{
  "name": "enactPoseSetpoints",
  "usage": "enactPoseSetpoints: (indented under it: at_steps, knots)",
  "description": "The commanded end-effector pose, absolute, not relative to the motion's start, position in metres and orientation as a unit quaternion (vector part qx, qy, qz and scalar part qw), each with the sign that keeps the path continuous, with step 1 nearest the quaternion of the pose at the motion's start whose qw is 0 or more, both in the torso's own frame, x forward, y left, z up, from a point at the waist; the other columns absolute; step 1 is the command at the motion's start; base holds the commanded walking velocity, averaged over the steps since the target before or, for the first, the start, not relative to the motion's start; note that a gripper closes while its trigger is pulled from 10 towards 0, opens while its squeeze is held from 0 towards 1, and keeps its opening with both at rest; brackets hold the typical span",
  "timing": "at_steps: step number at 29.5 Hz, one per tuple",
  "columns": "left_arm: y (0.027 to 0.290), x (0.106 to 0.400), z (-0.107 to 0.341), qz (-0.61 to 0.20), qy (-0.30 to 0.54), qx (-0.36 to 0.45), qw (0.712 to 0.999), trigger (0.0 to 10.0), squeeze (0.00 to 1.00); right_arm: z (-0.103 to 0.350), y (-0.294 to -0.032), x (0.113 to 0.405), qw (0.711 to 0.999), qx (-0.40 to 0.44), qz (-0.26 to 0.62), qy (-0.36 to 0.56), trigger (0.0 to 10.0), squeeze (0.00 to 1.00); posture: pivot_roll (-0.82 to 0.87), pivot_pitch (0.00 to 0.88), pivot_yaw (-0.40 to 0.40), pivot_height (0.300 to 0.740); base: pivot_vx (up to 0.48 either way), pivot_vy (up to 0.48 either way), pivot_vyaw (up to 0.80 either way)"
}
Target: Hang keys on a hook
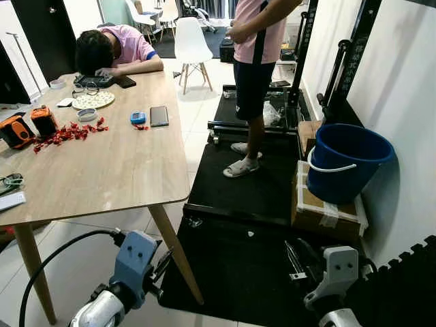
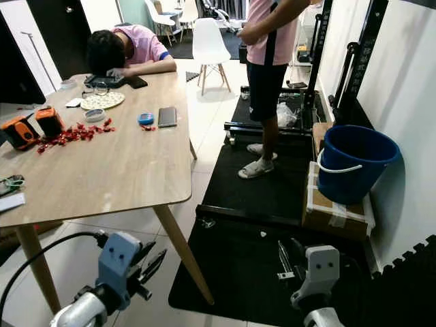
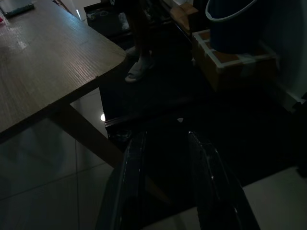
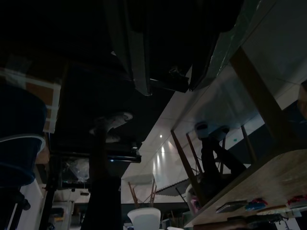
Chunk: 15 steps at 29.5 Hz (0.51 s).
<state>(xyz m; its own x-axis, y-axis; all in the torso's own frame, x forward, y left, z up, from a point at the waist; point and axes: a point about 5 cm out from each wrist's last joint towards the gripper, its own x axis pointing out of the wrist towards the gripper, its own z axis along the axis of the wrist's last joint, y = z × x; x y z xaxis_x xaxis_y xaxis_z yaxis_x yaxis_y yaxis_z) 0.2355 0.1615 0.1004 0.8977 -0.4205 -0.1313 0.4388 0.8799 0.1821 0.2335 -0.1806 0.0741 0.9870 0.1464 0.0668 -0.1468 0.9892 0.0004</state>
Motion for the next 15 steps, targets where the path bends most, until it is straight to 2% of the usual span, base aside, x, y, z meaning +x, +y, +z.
enactPoseSetpoints:
  at_steps: [1,7,15]
  knots:
    - [0.159,0.236,0.097,-0.223,0.055,0.107,0.967,10.0,0.00,0.073,-0.177,0.233,0.997,0.003,0.077,-0.026,10.0,0.00,-0.01,0.058,0.065,0.740,0.000,0.000,0.00]
    - [0.159,0.239,0.097,-0.217,0.052,0.102,0.969,10.0,0.00,0.074,-0.174,0.235,0.996,0.004,0.081,-0.024,10.0,0.00,0.00,0.058,0.053,0.740,0.000,0.000,0.00]
    - [0.148,0.248,0.106,-0.190,0.032,0.042,0.980,10.0,0.00,0.085,-0.176,0.243,0.994,-0.012,0.105,-0.032,10.0,0.00,-0.01,0.058,-0.002,0.740,0.000,0.000,0.00]
